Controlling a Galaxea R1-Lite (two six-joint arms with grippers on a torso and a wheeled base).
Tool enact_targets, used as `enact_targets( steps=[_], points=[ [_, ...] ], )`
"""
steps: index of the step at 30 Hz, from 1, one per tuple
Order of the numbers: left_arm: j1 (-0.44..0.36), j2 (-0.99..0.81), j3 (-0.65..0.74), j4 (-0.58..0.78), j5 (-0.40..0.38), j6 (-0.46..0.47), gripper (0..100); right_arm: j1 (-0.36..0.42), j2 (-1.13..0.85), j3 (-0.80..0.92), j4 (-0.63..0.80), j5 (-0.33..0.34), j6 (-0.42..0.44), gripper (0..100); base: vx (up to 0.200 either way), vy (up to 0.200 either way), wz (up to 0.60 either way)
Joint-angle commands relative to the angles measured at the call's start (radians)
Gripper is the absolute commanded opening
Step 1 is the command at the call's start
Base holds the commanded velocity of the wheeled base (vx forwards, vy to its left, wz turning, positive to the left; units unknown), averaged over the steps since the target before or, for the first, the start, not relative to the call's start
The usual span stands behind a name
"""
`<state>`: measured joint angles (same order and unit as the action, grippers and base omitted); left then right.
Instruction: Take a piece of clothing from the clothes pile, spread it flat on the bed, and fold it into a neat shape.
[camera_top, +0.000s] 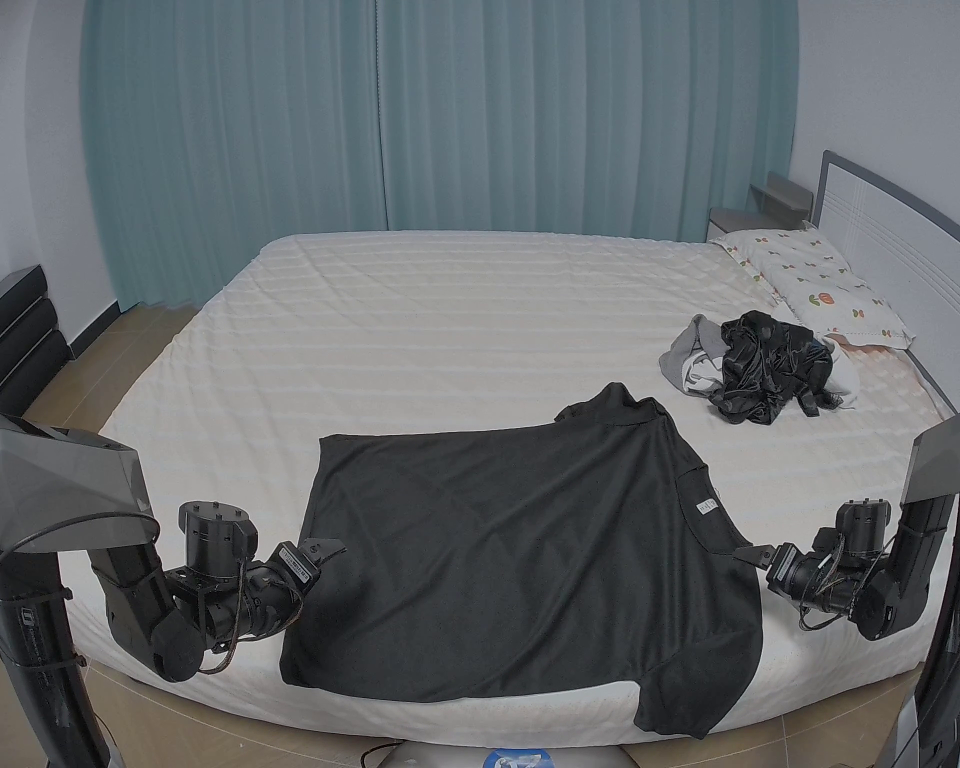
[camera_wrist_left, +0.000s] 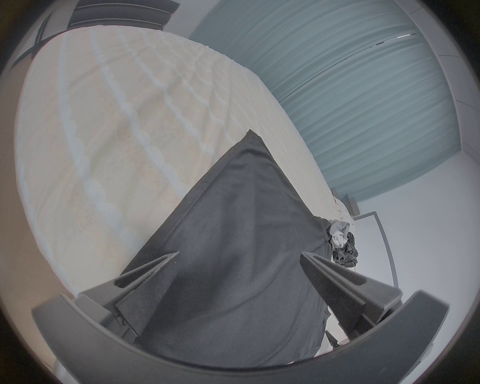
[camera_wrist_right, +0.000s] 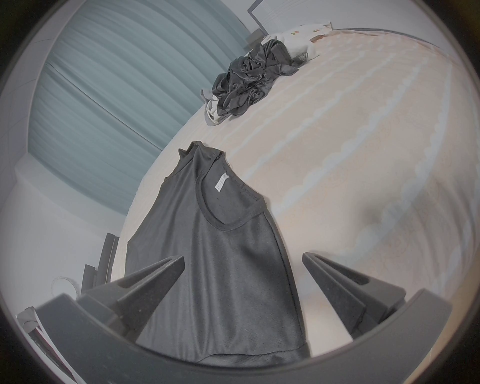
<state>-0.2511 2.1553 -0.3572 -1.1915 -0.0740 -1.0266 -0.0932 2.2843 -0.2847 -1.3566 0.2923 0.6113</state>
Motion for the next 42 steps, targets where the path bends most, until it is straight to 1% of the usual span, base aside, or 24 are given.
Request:
enact_targets(
  steps=[1,5,6,12,22,30,32,42],
  points=[
    [0.003,0.017,0.003,0.0,-0.003,-0.007,100,0.0,0.112,0.03,-0.081,0.005,0.002,100,0.0,0.0,0.0],
    [0.003,0.018,0.003,0.0,-0.003,-0.007,100,0.004,0.139,0.035,-0.124,0.005,0.004,100,0.0,0.0,0.0],
    [0.003,0.021,0.003,0.0,-0.003,-0.007,100,0.007,0.159,0.033,-0.142,0.005,0.004,0,0.0,0.0,0.0],
    [0.003,0.023,0.003,0.0,-0.001,-0.007,100,0.003,0.156,0.058,-0.151,-0.001,-0.001,0,0.0,0.0,0.0],
    [0.006,0.04,0.003,0.0,0.011,0.002,100,-0.031,0.116,0.096,-0.156,-0.005,-0.004,0,0.0,0.0,0.0],
    [0.006,0.054,0.006,0.0,0.013,0.008,100,-0.063,0.106,0.124,-0.157,-0.005,-0.048,0,0.0,0.0,0.0],
    [0.006,0.055,0.009,0.0,0.013,0.013,100,-0.08,0.104,0.124,-0.162,-0.005,-0.053,0,0.0,0.0,0.0],
    [0.006,0.054,0.038,0.0,0.013,0.065,100,-0.089,0.107,0.128,-0.167,-0.005,-0.07,0,0.0,0.0,0.0]
  ],
)
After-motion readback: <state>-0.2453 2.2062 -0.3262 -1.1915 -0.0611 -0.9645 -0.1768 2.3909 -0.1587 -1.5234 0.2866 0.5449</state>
